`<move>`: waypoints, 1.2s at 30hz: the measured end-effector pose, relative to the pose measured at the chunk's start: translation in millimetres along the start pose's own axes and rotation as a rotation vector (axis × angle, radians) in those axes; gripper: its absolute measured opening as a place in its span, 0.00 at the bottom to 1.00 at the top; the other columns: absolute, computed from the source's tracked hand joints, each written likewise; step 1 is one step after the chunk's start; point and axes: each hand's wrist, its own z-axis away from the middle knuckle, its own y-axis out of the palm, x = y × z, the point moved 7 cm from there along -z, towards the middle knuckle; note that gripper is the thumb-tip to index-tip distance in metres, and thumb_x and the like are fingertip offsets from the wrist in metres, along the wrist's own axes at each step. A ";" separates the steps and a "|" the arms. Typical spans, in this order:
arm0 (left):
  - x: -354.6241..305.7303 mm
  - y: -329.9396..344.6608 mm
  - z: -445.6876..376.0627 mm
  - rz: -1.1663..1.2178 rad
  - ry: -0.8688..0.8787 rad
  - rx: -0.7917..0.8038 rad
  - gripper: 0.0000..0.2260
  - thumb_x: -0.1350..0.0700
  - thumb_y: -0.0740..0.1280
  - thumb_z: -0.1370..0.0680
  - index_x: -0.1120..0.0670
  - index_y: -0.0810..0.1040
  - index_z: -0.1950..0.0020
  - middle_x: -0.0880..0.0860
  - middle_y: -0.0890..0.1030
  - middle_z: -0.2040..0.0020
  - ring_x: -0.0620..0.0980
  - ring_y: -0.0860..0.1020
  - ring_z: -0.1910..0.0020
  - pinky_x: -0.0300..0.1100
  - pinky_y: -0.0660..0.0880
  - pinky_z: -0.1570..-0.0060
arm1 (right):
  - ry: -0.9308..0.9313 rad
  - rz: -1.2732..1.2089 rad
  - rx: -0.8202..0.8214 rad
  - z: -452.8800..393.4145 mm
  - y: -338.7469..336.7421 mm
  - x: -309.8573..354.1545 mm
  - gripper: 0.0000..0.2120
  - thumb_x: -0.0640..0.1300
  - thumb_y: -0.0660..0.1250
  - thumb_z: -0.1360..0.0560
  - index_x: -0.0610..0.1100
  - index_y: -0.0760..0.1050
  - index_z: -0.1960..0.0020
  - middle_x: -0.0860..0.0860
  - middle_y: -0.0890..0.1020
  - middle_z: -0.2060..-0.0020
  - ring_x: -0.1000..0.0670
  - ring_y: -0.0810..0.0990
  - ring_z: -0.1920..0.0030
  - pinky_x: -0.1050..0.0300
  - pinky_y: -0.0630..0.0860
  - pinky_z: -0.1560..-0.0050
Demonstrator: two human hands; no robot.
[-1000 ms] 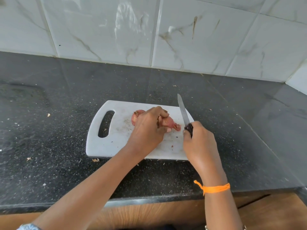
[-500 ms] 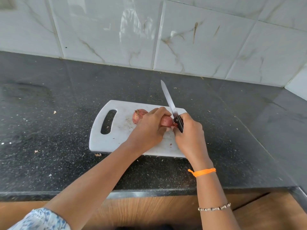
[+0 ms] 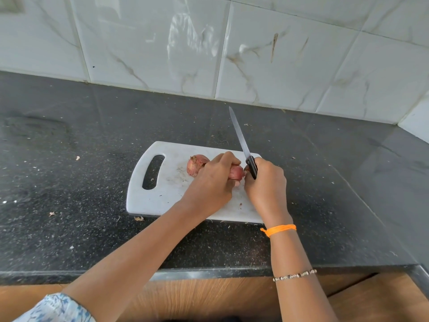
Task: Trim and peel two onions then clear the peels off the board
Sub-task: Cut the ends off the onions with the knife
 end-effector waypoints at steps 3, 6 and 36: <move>0.3 -3.0 1.1 -0.016 -0.028 -0.012 0.15 0.63 0.68 0.26 0.56 0.72 0.41 0.51 0.77 0.47 0.51 0.76 0.53 0.39 0.70 0.57 | 0.093 -0.019 -0.084 -4.6 -6.7 -15.6 0.05 0.39 0.62 0.23 0.39 0.75 0.51 0.42 0.81 0.57 0.37 0.78 0.54 0.55 0.62 0.62; -0.1 -8.8 1.8 -0.072 -0.052 -0.043 0.17 0.53 0.73 0.28 0.55 0.73 0.44 0.48 0.75 0.48 0.49 0.74 0.53 0.38 0.69 0.56 | 0.120 -0.151 -0.116 -5.2 -11.8 -23.6 0.08 0.42 0.66 0.24 0.40 0.73 0.61 0.48 0.77 0.68 0.40 0.75 0.62 0.56 0.60 0.64; -5.7 -20.6 1.3 -0.066 0.008 -0.098 0.12 0.54 0.75 0.29 0.55 0.80 0.49 0.49 0.81 0.54 0.46 0.76 0.61 0.40 0.74 0.55 | 0.300 -0.413 0.200 22.0 -18.4 -14.1 0.10 0.48 0.55 0.18 0.45 0.73 0.51 0.49 0.79 0.64 0.59 0.76 0.70 0.64 0.66 0.70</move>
